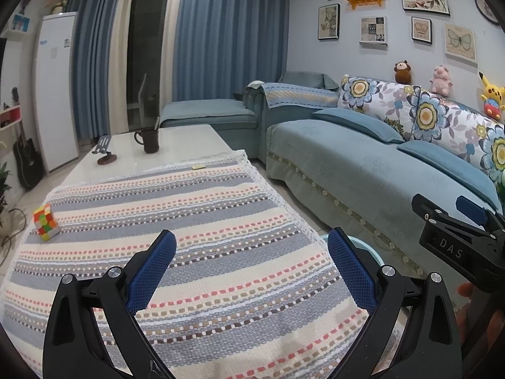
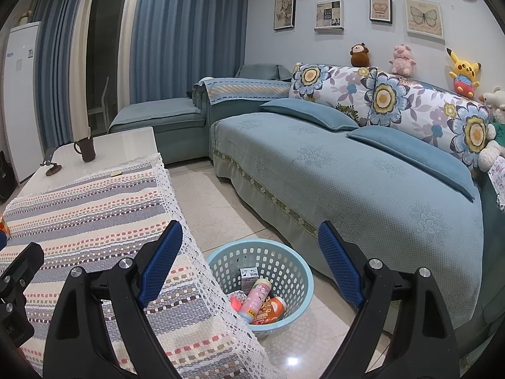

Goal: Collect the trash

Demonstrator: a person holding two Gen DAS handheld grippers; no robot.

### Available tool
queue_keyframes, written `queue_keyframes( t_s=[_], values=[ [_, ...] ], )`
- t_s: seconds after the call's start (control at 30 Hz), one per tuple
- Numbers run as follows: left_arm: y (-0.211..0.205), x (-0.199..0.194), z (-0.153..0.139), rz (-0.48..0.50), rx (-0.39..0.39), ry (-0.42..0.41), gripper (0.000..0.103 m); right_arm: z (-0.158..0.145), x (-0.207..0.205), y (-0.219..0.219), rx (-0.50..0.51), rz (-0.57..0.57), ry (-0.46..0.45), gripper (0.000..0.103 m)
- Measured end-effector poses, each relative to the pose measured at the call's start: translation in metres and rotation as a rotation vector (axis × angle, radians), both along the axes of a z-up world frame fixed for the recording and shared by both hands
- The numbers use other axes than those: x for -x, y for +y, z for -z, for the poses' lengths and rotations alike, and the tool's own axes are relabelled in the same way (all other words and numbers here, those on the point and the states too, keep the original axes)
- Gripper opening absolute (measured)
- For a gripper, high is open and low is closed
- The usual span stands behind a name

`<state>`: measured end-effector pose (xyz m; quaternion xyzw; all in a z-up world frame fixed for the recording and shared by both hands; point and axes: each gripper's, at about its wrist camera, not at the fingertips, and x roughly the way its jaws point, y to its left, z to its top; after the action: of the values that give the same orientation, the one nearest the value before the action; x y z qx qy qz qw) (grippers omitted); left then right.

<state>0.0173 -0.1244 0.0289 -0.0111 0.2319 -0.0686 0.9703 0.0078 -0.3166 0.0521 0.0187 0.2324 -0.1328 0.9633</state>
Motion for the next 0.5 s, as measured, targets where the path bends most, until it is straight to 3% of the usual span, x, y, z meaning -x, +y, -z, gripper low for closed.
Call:
queue_keyframes(
  t_s=[0.5],
  values=[
    [-0.0021,0.0005,0.0000,-0.001,-0.027,-0.006,0.095,0.0023,-0.0002,-0.0037,-0.005,0.003,0.006,0.083]
  ],
)
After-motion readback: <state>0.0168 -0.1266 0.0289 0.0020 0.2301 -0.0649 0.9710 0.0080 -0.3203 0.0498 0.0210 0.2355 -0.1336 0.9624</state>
